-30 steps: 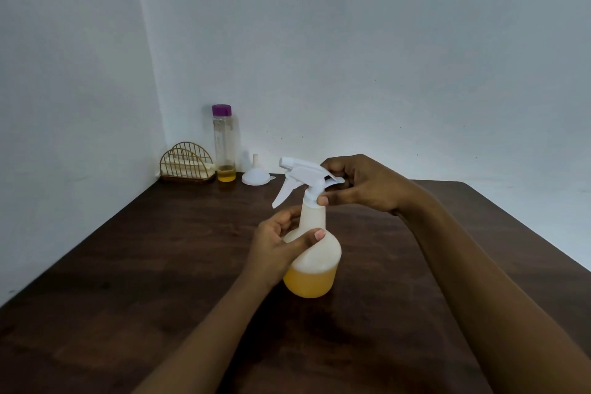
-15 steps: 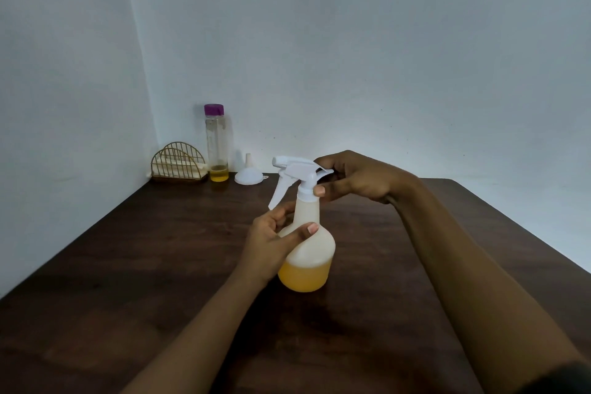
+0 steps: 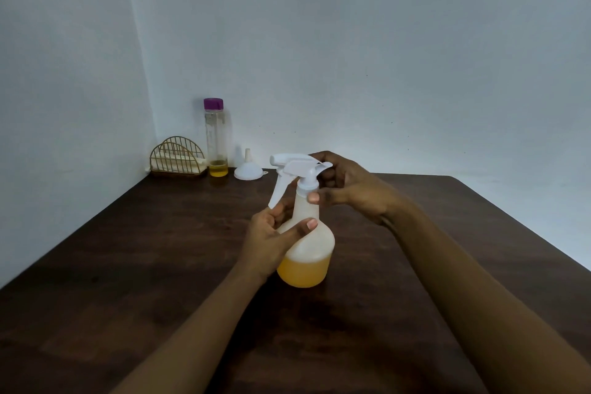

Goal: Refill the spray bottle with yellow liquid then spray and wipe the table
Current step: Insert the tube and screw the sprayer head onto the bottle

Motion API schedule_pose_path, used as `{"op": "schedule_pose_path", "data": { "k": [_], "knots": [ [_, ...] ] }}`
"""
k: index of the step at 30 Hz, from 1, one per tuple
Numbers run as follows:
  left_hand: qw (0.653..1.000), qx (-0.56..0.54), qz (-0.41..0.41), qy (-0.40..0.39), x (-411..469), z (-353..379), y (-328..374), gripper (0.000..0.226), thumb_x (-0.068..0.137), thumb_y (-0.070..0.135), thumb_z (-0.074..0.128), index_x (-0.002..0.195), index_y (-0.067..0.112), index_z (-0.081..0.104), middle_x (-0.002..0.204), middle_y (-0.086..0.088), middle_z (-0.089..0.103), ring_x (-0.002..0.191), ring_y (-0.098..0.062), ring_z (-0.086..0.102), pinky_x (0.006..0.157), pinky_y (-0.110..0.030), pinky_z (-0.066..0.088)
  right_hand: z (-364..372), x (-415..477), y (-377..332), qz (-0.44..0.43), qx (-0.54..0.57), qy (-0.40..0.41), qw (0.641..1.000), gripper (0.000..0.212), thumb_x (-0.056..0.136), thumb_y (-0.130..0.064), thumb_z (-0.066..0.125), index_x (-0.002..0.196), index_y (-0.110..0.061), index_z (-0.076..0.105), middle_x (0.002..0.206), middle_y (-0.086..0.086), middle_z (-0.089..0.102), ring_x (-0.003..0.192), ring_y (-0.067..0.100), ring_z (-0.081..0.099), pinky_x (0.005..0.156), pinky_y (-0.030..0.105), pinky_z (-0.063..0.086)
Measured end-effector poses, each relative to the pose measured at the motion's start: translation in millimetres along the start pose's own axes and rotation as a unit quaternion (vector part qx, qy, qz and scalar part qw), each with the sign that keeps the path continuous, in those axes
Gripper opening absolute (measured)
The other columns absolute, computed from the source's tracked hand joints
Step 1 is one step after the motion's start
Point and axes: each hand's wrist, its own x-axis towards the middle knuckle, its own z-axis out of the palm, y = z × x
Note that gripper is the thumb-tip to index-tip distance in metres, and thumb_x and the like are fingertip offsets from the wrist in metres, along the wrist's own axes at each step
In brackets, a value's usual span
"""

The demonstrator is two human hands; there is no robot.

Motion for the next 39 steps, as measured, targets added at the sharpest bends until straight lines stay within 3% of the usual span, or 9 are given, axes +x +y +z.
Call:
{"op": "schedule_pose_path", "data": {
  "k": [5, 11, 17, 24, 28, 30, 33, 35, 39],
  "knots": [
    [1.000, -0.011, -0.001, 0.004, -1.7, 0.5, -1.4, 0.055, 0.063, 0.028, 0.076, 0.116, 0.022, 0.063, 0.106, 0.000, 0.072, 0.098, -0.015, 0.069, 0.083, -0.035, 0.056, 8.3, 3.9, 5.1, -0.012, 0.032, 0.049, 0.998, 0.045, 0.076, -0.004, 0.073, 0.116, -0.012, 0.054, 0.104, 0.010, 0.071, 0.102, 0.024, 0.066, 0.096, 0.042, 0.049],
    [1.000, -0.021, -0.011, -0.003, 0.1, -0.7, -3.1, 0.051, 0.069, 0.021, 0.077, 0.118, 0.021, 0.061, 0.113, -0.006, 0.070, 0.101, -0.017, 0.068, 0.087, -0.040, 0.054, 1.6, 9.4, 6.0, 0.009, 0.104, -0.061, 0.993, 0.038, 0.074, -0.013, 0.072, 0.111, -0.010, 0.062, 0.103, 0.001, 0.071, 0.104, 0.016, 0.064, 0.090, 0.026, 0.048],
    [1.000, -0.020, -0.001, -0.007, 0.9, -1.3, -6.2, 0.061, 0.062, 0.032, 0.078, 0.119, 0.026, 0.060, 0.113, -0.003, 0.070, 0.103, -0.018, 0.067, 0.088, -0.041, 0.054, -1.3, 12.1, 14.4, 0.012, 0.147, -0.078, 0.986, 0.030, 0.069, -0.020, 0.072, 0.099, -0.016, 0.071, 0.100, -0.001, 0.072, 0.101, 0.013, 0.065, 0.087, 0.022, 0.049],
    [1.000, -0.019, 0.013, 0.010, 0.4, -0.5, -8.3, 0.049, 0.067, 0.023, 0.080, 0.113, 0.018, 0.064, 0.105, -0.005, 0.073, 0.097, -0.019, 0.069, 0.081, -0.037, 0.056, 20.4, -4.6, 13.2, -0.019, 0.084, 0.084, 0.993, 0.024, 0.076, -0.006, 0.071, 0.099, -0.008, 0.066, 0.097, 0.004, 0.071, 0.090, 0.012, 0.067, 0.080, 0.023, 0.053],
    [0.999, -0.032, 0.022, 0.010, -1.0, 0.5, -8.2, 0.057, 0.065, 0.021, 0.082, 0.117, 0.013, 0.062, 0.110, -0.006, 0.071, 0.105, -0.019, 0.066, 0.089, -0.038, 0.053, 54.7, -6.6, 8.3, -0.021, -0.129, 0.284, 0.950, 0.034, 0.070, -0.028, 0.080, 0.079, -0.022, 0.048, 0.079, -0.006, 0.060, 0.068, 0.003, 0.056, 0.058, 0.011, 0.043],
    [0.999, -0.034, 0.031, 0.008, -2.8, 1.3, -6.3, 0.044, 0.068, 0.017, 0.075, 0.110, 0.018, 0.064, 0.105, -0.002, 0.073, 0.102, -0.017, 0.067, 0.086, -0.033, 0.054, 64.2, -6.0, 6.0, -0.007, -0.143, 0.313, 0.939, 0.041, 0.068, -0.034, 0.081, 0.083, -0.025, 0.044, 0.083, -0.008, 0.057, 0.073, 0.000, 0.053, 0.056, 0.009, 0.041],
    [0.999, -0.023, 0.035, 0.000, -3.4, 1.4, -5.3, 0.040, 0.068, 0.020, 0.074, 0.107, 0.021, 0.065, 0.102, 0.000, 0.074, 0.100, -0.016, 0.068, 0.083, -0.030, 0.054, 46.9, -14.7, 3.0, 0.042, -0.053, 0.216, 0.974, 0.057, 0.069, -0.033, 0.081, 0.113, -0.023, 0.045, 0.113, -0.004, 0.060, 0.102, 0.003, 0.057, 0.084, 0.020, 0.049],
    [0.999, -0.023, 0.026, -0.005, -3.6, 0.8, -4.0, 0.045, 0.066, 0.024, 0.074, 0.109, 0.019, 0.064, 0.103, -0.001, 0.073, 0.097, -0.016, 0.069, 0.081, -0.031, 0.055, 31.8, -23.6, 2.7, 0.053, -0.027, 0.145, 0.988, 0.057, 0.075, -0.028, 0.077, 0.123, -0.025, 0.047, 0.125, -0.005, 0.058, 0.117, 0.005, 0.053, 0.100, 0.030, 0.044],
    [0.999, -0.015, -0.002, -0.032, -1.5, -3.7, -3.2, 0.046, 0.067, 0.026, 0.074, 0.111, 0.017, 0.063, 0.104, -0.001, 0.073, 0.096, -0.017, 0.069, 0.080, -0.032, 0.056, 25.7, -25.4, 5.8, 0.020, -0.008, 0.102, 0.995, 0.041, 0.088, -0.018, 0.063, 0.127, -0.019, 0.055, 0.121, -0.005, 0.064, 0.113, 0.003, 0.058, 0.100, 0.027, 0.044]
  ]
}}
